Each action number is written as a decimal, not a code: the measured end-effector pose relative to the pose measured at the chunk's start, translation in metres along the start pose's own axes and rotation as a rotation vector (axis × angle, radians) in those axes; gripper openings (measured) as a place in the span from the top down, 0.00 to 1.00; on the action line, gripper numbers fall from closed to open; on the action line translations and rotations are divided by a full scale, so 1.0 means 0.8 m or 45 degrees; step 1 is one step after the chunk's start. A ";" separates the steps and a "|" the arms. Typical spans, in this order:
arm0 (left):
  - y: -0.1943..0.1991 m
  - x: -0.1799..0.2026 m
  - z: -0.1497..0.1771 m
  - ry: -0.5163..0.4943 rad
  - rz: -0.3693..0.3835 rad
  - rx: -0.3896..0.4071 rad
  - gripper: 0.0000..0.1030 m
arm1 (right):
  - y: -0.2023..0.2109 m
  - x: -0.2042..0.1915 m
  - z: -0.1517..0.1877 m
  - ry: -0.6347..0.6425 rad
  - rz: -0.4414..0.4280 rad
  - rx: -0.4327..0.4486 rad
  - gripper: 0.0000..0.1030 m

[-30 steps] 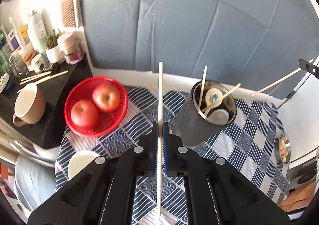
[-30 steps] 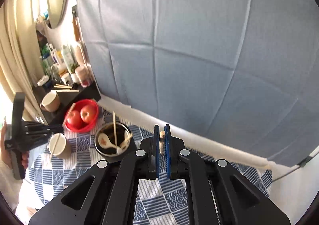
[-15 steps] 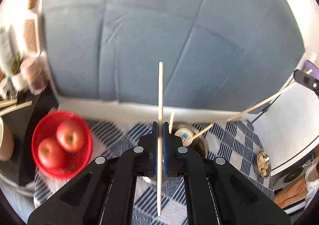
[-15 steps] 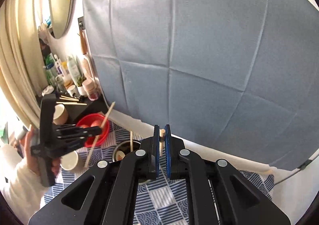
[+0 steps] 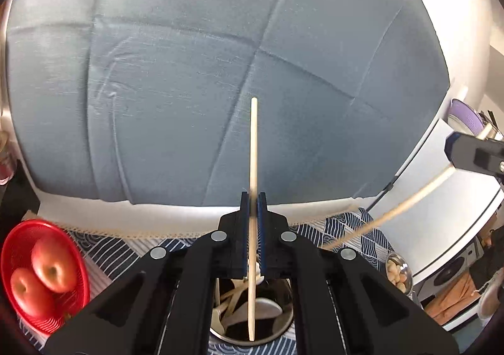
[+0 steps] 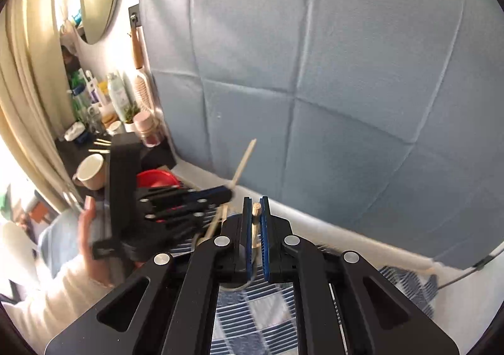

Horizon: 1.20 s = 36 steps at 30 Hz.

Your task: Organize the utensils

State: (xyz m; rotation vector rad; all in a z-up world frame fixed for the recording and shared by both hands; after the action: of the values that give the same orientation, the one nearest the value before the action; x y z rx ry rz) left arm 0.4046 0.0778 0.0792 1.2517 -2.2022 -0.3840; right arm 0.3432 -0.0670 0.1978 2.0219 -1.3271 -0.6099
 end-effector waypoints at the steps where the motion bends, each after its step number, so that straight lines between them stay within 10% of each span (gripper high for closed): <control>1: -0.004 -0.001 0.002 0.008 0.017 0.005 0.95 | -0.006 -0.002 0.002 -0.001 -0.004 -0.013 0.95; 14: 0.006 -0.018 0.042 -0.003 0.011 -0.002 0.93 | -0.043 -0.004 0.035 0.026 0.071 -0.113 0.92; 18: 0.028 -0.011 0.053 -0.070 -0.030 0.014 0.58 | -0.035 0.007 0.038 0.002 0.108 -0.075 0.57; 23: 0.058 -0.012 0.059 -0.078 -0.117 0.023 0.33 | -0.019 0.019 0.042 -0.038 0.137 -0.029 0.39; 36: 0.096 -0.023 0.094 -0.079 -0.328 -0.080 0.06 | -0.018 0.024 0.093 -0.066 0.183 -0.087 0.17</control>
State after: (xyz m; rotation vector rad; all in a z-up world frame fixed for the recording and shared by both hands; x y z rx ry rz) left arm 0.3132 0.1314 0.0517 1.5115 -2.0657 -0.5961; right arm 0.3092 -0.0996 0.1350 1.8497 -1.4477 -0.6361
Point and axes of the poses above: each gripper's, at about its wrist camera, not at the fingertips, and y roughly against the way its jaws point, x to its right, z to its underside, the point moved 2 cm from there along -y, roughly the way its jaws point, and after that the axes turned 5 degrees about -z, right-handed, at the moved point
